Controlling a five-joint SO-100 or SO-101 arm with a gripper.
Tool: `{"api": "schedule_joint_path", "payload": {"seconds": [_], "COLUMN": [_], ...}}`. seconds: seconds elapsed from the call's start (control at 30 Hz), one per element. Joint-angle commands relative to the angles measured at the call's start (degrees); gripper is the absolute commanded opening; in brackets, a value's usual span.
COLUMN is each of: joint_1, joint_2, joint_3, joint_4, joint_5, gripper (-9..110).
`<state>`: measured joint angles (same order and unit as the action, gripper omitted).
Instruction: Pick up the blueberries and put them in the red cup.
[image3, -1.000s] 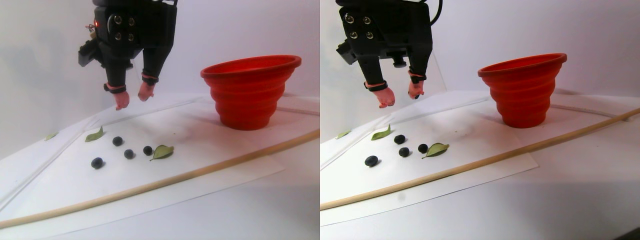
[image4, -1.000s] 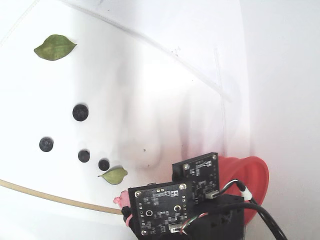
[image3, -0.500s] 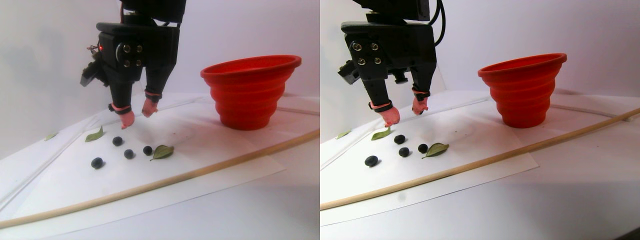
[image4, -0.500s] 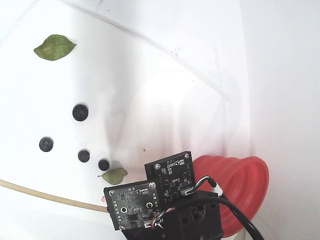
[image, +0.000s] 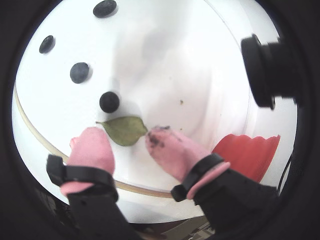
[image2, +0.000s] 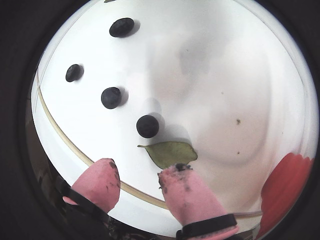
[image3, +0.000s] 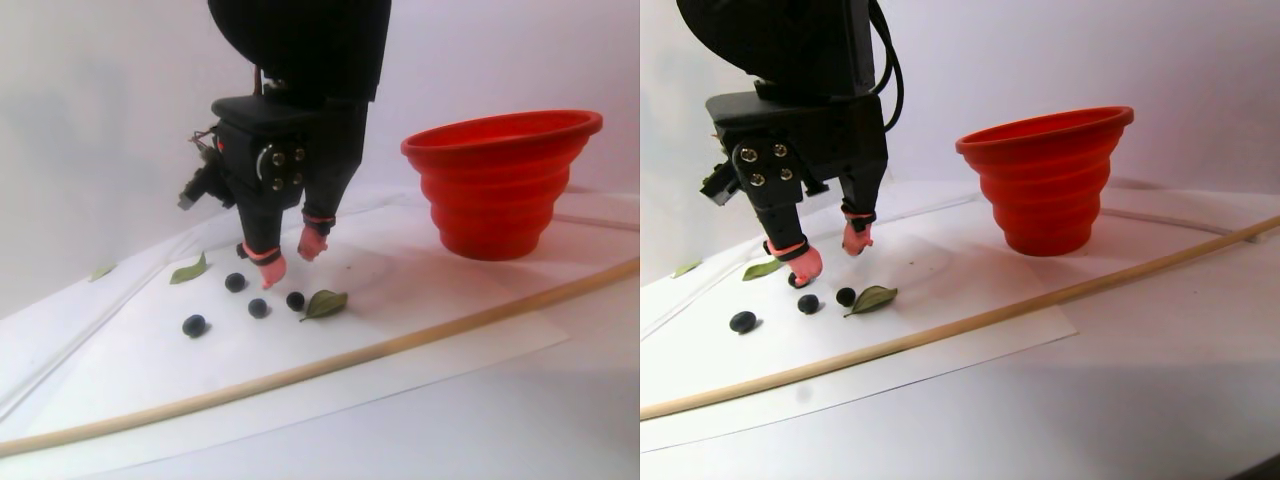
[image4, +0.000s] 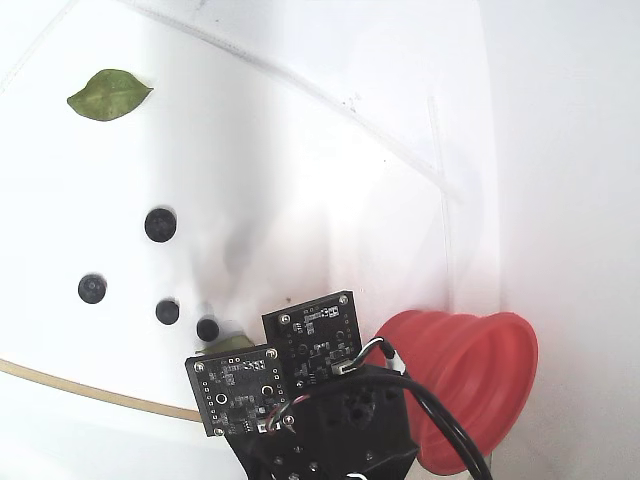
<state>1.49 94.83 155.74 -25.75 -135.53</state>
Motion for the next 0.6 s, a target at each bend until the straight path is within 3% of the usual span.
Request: {"api": "schedule_joint_path", "payload": {"seconds": [0.0,0.57], "joint_1": [0.1,-1.1], "joint_2": [-2.5,-9.4], "joint_3": [-1.4,-2.7], "joint_4": [-4.0,-9.1], "joint_5": [-0.4,0.6], "gripper": [16,17]}}
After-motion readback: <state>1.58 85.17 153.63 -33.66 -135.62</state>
